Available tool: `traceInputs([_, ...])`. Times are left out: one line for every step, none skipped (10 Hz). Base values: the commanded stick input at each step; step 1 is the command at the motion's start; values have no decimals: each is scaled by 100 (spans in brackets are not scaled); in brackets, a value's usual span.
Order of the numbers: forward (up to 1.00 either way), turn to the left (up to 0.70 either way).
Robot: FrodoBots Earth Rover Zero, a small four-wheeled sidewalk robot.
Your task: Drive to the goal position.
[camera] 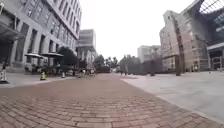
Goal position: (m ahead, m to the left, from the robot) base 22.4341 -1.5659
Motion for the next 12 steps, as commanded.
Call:
traceInputs([45, 0])
traceInputs([45, 0])
traceInputs([45, 0])
traceInputs([45, 0])
traceInputs([45, 0])
traceInputs([45, 0])
traceInputs([45, 0])
traceInputs([45, 0])
traceInputs([45, 0])
traceInputs([45, 0])
traceInputs([45, 0])
traceInputs([45, 0])
